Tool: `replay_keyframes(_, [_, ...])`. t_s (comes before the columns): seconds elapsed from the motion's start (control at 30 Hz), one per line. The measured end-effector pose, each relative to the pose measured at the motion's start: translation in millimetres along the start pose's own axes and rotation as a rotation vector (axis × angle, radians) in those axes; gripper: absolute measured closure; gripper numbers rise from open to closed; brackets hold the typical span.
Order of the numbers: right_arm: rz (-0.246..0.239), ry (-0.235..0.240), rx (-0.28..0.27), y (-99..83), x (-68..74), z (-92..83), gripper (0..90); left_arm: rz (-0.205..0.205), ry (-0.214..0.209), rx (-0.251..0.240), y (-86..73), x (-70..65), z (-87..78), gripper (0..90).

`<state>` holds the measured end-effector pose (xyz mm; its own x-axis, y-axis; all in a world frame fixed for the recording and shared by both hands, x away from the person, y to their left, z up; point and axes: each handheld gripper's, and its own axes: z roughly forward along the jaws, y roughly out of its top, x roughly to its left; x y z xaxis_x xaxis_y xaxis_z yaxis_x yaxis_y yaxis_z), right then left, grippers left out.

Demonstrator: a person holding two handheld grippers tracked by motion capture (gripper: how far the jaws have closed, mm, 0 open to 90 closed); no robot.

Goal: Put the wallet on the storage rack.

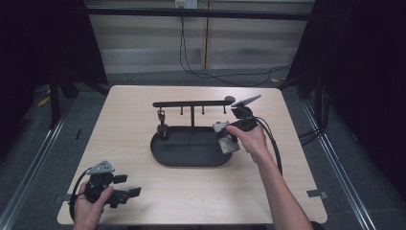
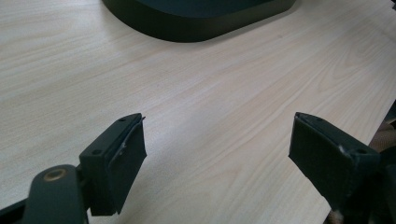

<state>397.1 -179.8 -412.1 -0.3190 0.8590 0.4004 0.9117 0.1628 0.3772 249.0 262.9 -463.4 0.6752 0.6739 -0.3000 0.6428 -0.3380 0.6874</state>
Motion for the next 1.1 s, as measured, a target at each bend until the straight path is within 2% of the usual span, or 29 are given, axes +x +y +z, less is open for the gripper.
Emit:
replay_keyframes(0.03, [0.015,0.009,-0.01,-0.8,-2.0,3.4,33.8,0.002,0.004,-0.002,0.1,0.3,-0.4,18.3])
replay_keyframes(0.17, [0.027,0.019,-0.026,-1.9,-4.1,9.9,33.8,0.001,0.003,-0.004,-0.1,1.2,-0.9,18.3])
replay_keyframes(0.53, [0.054,0.029,-0.027,-6.5,-7.8,29.6,33.8,-0.001,0.002,-0.008,0.0,1.4,-1.1,18.3])
replay_keyframes(0.57, [0.055,0.033,-0.04,-8.1,-9.9,32.7,33.8,0.003,0.002,-0.003,0.0,1.4,-0.9,18.3])
replay_keyframes(0.7, [0.06,0.03,-0.044,-8.0,-8.3,35.6,33.7,0.0,0.001,-0.002,0.2,1.3,-0.1,18.3])
replay_keyframes(0.83, [0.051,0.033,-0.04,-7.1,-9.2,39.8,33.6,0.003,0.006,-0.001,0.1,1.6,-0.9,18.3])
replay_keyframes(1.1, [0.073,0.024,-0.019,-6.1,-8.3,51.0,32.3,-0.008,0.011,-0.017,0.2,3.4,-3.9,18.1])
